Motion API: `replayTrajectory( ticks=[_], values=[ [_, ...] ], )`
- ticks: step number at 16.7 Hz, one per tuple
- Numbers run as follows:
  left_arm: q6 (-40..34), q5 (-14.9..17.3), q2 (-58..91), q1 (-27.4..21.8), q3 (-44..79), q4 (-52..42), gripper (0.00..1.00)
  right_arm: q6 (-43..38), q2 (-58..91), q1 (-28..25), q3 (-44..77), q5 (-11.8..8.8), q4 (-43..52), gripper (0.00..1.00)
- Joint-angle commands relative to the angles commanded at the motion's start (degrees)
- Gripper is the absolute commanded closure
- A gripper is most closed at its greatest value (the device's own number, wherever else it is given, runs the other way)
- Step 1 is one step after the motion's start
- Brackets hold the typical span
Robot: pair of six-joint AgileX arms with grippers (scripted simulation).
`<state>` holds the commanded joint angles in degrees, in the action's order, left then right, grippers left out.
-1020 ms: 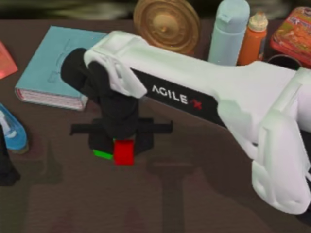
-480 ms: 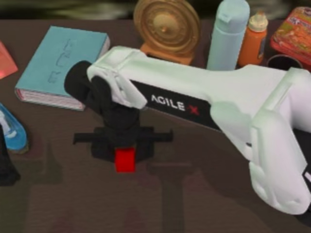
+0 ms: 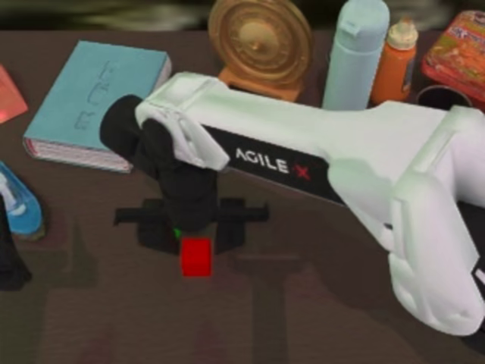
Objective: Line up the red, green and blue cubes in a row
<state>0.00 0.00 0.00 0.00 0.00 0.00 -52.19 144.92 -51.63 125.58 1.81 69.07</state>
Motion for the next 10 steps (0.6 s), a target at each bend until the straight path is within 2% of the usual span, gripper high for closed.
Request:
replayTrajectory(
  ticks=[3,10],
  values=[
    [0.0,0.0,0.0,0.0,0.0,0.0,0.0,0.0,0.0,0.0,0.0,0.0,0.0,0.02],
    [0.0,0.0,0.0,0.0,0.0,0.0,0.0,0.0,0.0,0.0,0.0,0.0,0.0,0.0]
  ],
)
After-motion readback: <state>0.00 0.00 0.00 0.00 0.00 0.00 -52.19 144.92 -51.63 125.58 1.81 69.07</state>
